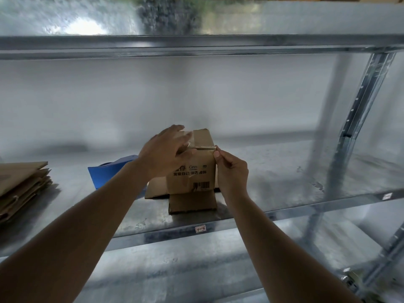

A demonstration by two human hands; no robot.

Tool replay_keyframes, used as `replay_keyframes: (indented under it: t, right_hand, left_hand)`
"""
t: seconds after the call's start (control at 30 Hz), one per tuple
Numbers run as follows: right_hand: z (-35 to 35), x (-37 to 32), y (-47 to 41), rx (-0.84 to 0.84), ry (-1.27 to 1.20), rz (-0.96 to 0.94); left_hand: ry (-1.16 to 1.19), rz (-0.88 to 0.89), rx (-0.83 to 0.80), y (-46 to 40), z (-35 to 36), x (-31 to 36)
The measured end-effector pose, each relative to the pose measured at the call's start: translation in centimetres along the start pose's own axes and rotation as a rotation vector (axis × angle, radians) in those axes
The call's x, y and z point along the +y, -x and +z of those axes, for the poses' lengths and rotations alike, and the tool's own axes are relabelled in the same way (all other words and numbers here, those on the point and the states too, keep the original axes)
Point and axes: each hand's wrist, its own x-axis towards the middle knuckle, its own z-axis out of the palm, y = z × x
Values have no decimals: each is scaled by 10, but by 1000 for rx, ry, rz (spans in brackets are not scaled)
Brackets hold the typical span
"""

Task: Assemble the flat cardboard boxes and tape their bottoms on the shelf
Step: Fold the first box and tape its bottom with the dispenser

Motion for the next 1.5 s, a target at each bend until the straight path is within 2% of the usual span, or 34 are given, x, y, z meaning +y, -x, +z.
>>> replay_keyframes:
  t: [0.13,0.2,0.33,0.43,0.53,0.63,0.87,0.93,1.03,1.17,1.3,1.5]
  right_hand:
    - [6,-1,6,-7,174,-103]
    - [7,-1,9,-8,261,-183]
    - [5,-5,14,-15,355,-221]
    - [11,-13,16,-8,591,-345]
    - [21,-25,14,-143,749,-505]
    - [25,-24,13,-244,825,-499]
    - [20,-11,7,-97,846,-620]
    - [27,-19,10,-104,884,-573]
    - [40,-30,15,-173,1067,-485]
    - [54,-33,17,-129,1232,-455]
    - [55,-31,18,-44,1170,-504]
    - [43,-38,12,-17,1085,-524]
  left_hand:
    - [90,-53,-140,5,0,-15]
    - [115,-50,-144,6,1,-14]
    - [156,-45,-136,9,6,-12]
    - [145,-52,-137,9,7,-13]
    - [130,-55,-181,8,3,-10]
    - [208,-59,-247,10,-7,-17]
    - [333,-35,-302,30,-9,-55]
    - [337,-21,-340,29,-4,-61]
    - [298,17,-388,29,1,-71]
    - [201,107,-354,29,7,-74]
    - [143,154,-303,25,13,-72]
    - [111,163,-214,11,11,-68]
